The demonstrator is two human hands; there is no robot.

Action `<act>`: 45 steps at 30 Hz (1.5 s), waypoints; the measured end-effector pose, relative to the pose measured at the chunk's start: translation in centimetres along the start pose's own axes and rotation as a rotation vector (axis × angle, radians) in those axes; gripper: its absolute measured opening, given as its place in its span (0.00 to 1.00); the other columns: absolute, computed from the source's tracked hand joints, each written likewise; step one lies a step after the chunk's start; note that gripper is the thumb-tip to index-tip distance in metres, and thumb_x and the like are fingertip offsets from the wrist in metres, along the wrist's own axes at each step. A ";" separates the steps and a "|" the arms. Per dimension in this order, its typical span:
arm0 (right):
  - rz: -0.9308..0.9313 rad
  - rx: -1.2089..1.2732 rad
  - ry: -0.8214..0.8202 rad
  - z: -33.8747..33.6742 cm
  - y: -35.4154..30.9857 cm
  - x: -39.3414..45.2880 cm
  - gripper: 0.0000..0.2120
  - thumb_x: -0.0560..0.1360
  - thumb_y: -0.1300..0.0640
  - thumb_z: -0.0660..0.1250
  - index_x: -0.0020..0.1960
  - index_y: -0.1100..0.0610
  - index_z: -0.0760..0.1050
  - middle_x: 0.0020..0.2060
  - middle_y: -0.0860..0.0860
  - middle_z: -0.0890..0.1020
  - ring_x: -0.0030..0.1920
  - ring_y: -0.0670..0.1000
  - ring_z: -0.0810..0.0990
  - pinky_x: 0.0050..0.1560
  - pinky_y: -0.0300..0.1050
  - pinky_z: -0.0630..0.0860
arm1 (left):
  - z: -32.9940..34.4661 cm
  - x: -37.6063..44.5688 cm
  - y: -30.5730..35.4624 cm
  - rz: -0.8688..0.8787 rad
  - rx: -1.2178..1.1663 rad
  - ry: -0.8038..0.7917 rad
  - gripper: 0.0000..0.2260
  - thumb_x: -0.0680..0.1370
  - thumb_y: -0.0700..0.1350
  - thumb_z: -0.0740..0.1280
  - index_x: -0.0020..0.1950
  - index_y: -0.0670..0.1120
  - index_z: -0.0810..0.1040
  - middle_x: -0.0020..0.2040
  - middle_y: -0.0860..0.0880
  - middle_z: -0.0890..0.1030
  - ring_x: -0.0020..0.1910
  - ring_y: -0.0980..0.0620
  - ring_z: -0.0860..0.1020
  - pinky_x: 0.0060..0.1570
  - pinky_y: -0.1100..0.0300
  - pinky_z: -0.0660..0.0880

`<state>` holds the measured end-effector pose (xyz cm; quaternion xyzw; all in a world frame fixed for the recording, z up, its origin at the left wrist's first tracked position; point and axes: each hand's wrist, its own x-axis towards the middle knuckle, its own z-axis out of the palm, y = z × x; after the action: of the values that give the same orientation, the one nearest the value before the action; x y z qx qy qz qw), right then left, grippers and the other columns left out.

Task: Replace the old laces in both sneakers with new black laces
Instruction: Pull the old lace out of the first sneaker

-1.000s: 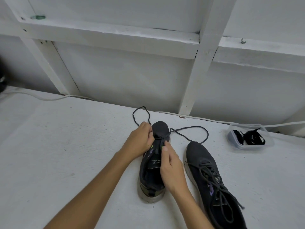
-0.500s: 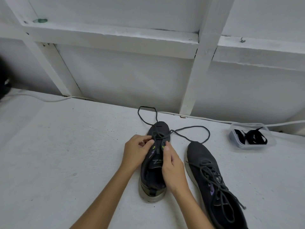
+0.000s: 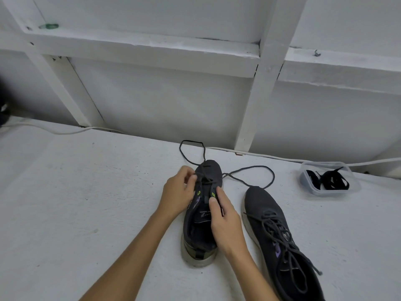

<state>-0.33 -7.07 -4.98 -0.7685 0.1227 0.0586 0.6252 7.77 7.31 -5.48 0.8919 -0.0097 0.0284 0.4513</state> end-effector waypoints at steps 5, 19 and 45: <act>0.018 -0.007 -0.010 -0.1 -0.4 -0.2 0.24 0.84 0.45 0.57 0.79 0.47 0.63 0.77 0.38 0.66 0.76 0.37 0.61 0.75 0.35 0.56 | -0.3 0.3 0.3 -0.187 -0.193 -0.052 0.03 0.83 0.48 0.63 0.54 0.49 0.74 0.48 0.54 0.82 0.48 0.60 0.81 0.42 0.74 0.71; 0.009 -0.033 -0.004 -0.1 -0.5 -0.3 0.24 0.84 0.45 0.56 0.79 0.47 0.64 0.76 0.39 0.67 0.75 0.37 0.62 0.72 0.33 0.57 | -0.2 -0.3 -0.4 -0.210 -0.329 -0.098 0.04 0.81 0.48 0.66 0.55 0.52 0.76 0.49 0.54 0.83 0.49 0.61 0.81 0.49 0.68 0.75; -0.001 -0.030 0.006 -0.1 -0.3 0.0 0.24 0.84 0.45 0.58 0.79 0.46 0.65 0.75 0.39 0.69 0.74 0.38 0.64 0.73 0.35 0.59 | -0.9 -0.1 -0.9 -0.125 -0.172 -0.184 0.04 0.78 0.44 0.72 0.52 0.49 0.82 0.48 0.53 0.85 0.46 0.63 0.81 0.48 0.70 0.75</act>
<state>-0.32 -7.10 -4.71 -0.7782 0.1233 0.0575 0.6131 7.67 8.54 -5.67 0.8475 0.0020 -0.0824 0.5243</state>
